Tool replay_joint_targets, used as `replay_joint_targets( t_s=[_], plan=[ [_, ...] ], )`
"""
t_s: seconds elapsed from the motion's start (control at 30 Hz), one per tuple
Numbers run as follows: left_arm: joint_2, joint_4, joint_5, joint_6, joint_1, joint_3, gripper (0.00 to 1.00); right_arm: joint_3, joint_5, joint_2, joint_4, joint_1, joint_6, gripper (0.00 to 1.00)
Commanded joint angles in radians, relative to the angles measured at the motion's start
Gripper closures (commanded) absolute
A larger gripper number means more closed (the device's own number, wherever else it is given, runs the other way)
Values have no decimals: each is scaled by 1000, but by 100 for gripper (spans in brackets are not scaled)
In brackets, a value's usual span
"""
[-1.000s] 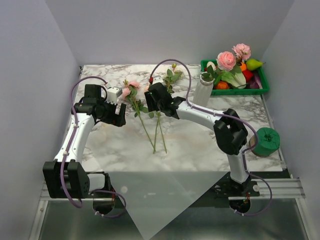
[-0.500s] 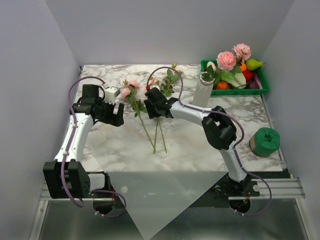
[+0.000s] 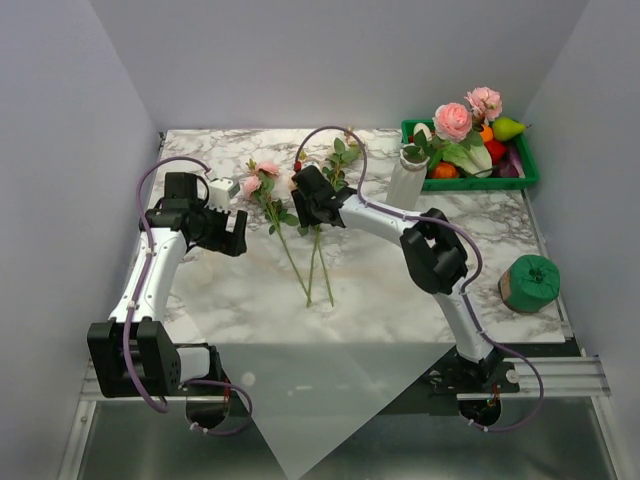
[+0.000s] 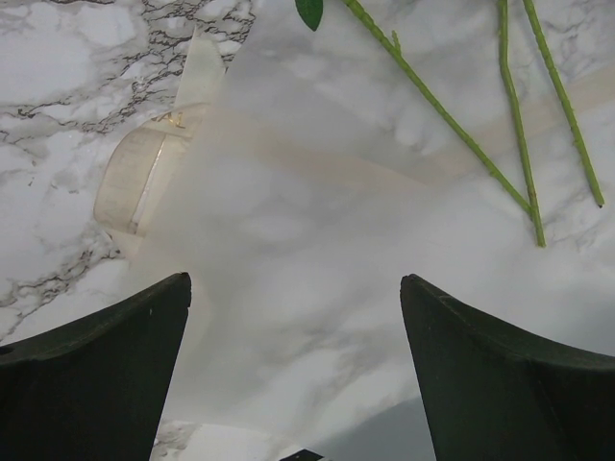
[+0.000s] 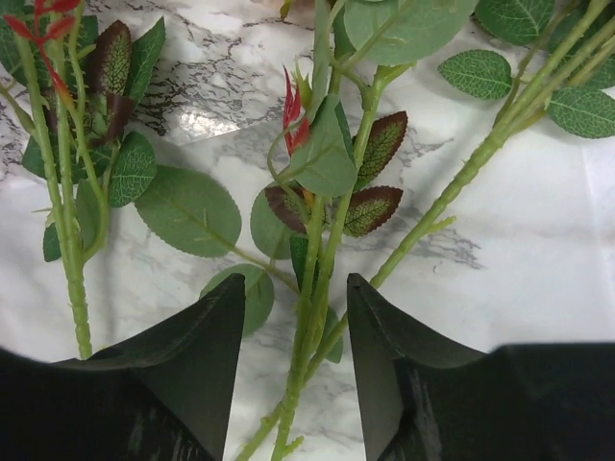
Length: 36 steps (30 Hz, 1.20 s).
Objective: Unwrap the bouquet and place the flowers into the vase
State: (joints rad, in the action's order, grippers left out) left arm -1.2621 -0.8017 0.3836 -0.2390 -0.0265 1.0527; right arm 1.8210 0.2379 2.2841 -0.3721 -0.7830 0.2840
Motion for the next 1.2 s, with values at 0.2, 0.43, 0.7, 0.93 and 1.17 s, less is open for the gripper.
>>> replay_joint_targets(
  t_s=[0.2,0.43,0.7,0.93,1.17],
  plan=[
    [18,6,34,-13,-41,-5,1,78,-38,80,-50,-1,-8,50],
    [27,-5,47,-14,-49,6,1,96,-69,75,-57,-1,-11,79],
    [53,-22,47,-20,-59,12,1,132,-66,-32,-37,-1,-37,100],
    [20,-47,101,-13,-85,58,1,205,-2,-250,5,7,-147,99],
    [6,-54,133,-20,-96,67,1,124,171,-520,266,39,-433,100]
  ],
)
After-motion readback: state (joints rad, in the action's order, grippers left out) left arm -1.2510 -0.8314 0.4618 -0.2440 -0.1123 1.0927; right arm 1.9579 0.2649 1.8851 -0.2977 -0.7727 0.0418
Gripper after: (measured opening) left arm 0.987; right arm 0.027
